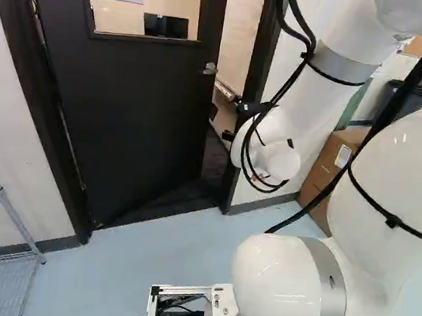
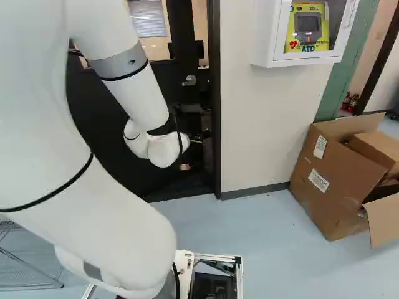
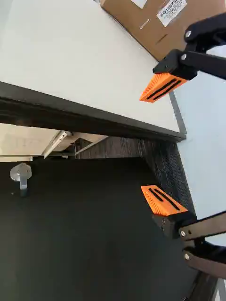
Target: Open the door and move inside
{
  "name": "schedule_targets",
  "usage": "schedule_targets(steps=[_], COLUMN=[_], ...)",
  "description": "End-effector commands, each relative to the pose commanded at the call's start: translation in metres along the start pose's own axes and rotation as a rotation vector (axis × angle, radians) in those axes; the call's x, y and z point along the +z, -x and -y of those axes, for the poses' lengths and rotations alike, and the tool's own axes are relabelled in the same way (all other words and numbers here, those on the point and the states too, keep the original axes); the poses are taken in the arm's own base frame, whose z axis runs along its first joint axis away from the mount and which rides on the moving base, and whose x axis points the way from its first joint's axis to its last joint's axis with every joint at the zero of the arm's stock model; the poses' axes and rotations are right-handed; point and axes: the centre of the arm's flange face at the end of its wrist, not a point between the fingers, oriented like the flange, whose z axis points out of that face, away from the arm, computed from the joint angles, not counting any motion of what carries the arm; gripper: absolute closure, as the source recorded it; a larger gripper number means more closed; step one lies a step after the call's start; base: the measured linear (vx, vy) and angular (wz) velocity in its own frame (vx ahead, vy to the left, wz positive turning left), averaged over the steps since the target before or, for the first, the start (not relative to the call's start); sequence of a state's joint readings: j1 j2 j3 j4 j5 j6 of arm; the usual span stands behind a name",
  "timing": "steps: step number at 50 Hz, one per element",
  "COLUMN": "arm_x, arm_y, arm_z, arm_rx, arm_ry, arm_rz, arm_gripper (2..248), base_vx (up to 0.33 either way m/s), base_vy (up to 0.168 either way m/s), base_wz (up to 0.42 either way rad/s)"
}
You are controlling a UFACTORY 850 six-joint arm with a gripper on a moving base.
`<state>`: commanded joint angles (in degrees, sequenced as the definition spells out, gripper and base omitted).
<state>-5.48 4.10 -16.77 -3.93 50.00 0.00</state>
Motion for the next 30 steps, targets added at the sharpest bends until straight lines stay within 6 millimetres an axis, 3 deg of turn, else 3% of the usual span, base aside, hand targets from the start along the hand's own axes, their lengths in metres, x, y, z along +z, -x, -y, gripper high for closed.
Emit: schedule_targets(steps=[30], arm_x=[-0.0001], arm_y=[0.0001], arm_z=[0.0], arm_rx=[0.0], arm_ry=[0.0], arm_rz=[0.0], arm_gripper=[3], base_vx=[0.0], base_vy=[0.0], base_wz=[0.0])
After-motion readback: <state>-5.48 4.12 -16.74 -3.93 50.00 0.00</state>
